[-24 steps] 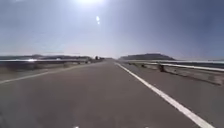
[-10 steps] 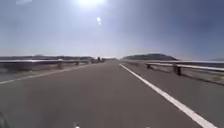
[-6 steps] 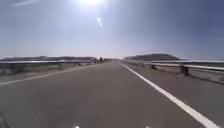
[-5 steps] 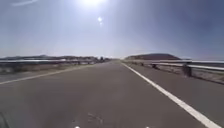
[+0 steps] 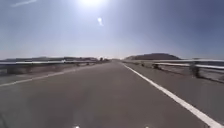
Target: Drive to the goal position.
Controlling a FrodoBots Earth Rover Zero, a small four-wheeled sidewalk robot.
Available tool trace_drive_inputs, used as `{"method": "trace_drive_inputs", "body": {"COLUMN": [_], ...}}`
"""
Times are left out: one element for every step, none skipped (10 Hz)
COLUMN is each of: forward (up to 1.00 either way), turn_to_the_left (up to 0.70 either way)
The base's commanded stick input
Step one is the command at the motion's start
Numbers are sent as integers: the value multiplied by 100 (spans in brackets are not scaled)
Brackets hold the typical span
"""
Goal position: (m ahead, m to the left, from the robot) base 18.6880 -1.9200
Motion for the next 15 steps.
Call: {"method": "trace_drive_inputs", "body": {"forward": [100, 100, 100, 100, 100, 100, 100, 100, 100, 100, 100, 100, 100, 100, 100], "turn_to_the_left": [0, 0, 0, 0, 0, 0, 0, 0, 0, 0, 0, 0, 0, 0, 0]}}
